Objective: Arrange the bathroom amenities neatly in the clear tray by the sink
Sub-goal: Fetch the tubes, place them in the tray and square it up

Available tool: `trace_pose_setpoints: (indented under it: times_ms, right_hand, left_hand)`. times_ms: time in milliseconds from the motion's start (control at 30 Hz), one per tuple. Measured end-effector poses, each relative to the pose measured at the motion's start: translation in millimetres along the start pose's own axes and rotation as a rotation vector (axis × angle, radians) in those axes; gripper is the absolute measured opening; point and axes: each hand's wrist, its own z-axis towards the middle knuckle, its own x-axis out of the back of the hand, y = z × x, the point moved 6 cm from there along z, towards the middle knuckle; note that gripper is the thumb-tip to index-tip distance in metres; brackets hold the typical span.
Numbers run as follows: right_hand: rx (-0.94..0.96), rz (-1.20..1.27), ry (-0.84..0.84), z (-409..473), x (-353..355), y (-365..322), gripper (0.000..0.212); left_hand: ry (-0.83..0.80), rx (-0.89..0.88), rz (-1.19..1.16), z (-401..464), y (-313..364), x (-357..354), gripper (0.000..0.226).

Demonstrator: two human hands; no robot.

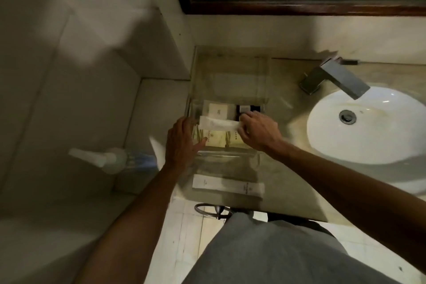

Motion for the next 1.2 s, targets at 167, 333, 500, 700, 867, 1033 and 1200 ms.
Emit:
trace_pose_setpoints:
  times_ms: [167, 333, 500, 700, 867, 1033, 1200]
  right_hand:
    - [0.074, -0.073, -0.142, 24, -30, -20, 0.046]
    - [0.243, -0.164, -0.008, -18, -19, -31, 0.044]
    - [0.434, -0.224, -0.236, -122, -77, -22, 0.055]
    - [0.318, -0.144, -0.202, -126, -87, -17, 0.034]
    - [0.249, -0.100, -0.042, -81, -34, -13, 0.028]
    - [0.175, -0.163, -0.034, -36, -14, -8, 0.038]
    - [-0.002, -0.178, 0.022, -31, -16, 3, 0.058]
  left_hand:
    - [0.011, 0.008, 0.017, -10, -7, 1, 0.074]
    - [-0.097, -0.225, -0.061, -49, 26, -10, 0.060]
    - [-0.388, -0.567, 0.158, -111, 40, -64, 0.065]
    - [-0.339, -0.535, 0.078, -113, 57, -63, 0.034]
    - [-0.110, -0.544, 0.105, -62, 57, -26, 0.032]
    - [-0.087, -0.502, 0.158, -1, 58, -12, 0.033]
    - [-0.152, -0.447, 0.155, 11, 47, -26, 0.051]
